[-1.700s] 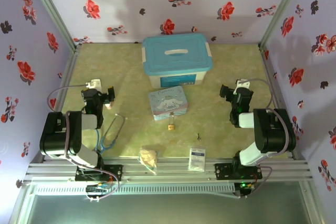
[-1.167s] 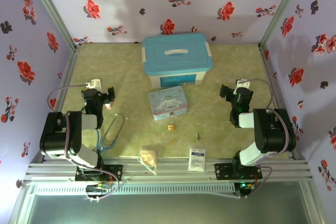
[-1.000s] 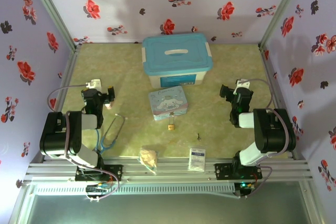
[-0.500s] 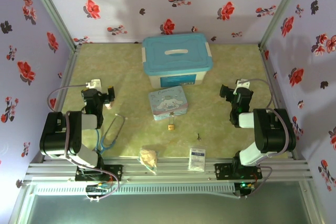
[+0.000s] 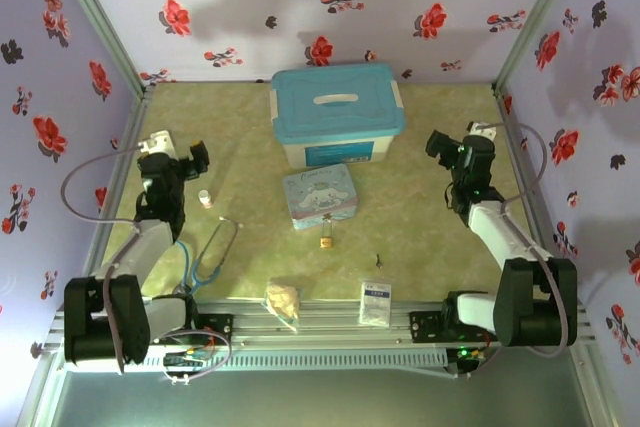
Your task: Unlock the padlock with the key
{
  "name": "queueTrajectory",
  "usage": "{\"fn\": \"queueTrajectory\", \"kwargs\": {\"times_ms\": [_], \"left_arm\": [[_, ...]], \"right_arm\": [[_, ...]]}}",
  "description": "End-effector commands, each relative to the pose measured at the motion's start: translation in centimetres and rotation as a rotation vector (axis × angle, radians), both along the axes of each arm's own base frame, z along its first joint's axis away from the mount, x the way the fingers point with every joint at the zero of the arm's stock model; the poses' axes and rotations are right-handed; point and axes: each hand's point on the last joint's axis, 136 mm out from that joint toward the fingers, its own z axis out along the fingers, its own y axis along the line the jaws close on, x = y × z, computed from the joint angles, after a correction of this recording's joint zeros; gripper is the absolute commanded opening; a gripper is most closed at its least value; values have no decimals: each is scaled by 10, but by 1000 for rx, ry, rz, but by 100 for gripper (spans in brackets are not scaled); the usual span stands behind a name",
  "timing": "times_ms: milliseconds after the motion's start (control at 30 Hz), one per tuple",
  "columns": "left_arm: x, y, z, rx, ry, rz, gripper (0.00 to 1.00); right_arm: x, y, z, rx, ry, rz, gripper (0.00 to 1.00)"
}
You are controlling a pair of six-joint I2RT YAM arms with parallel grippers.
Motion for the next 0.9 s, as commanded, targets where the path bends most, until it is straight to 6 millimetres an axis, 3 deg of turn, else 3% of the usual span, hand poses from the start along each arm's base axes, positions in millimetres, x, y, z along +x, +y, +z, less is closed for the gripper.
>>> {"fn": "queueTrajectory", "kwargs": {"times_ms": [0, 100, 300, 467, 567, 700, 867], "left_arm": [[-11, -44, 5, -234, 62, -153, 100], [-26, -91, 14, -286, 96, -259, 100], [-56, -189, 9, -360, 232, -464, 100], [-86, -247, 6, -384, 299, -561, 100], [-106, -287, 0, -348, 358, -631, 100], [-128, -337, -5, -343, 402, -730, 100], [-141, -370, -16, -360, 436, -755, 100]], "right_arm": [[-27, 36, -29, 204, 174, 133, 96], [-50, 60, -40, 258, 315, 218, 93], [-116, 108, -73, 102, 616, 339, 87], [-181, 134, -88, 56, 692, 413, 79], [-215, 139, -100, 22, 767, 446, 75], [-242, 150, -114, 39, 800, 480, 69], [-255, 165, -136, 79, 804, 519, 60]]}}
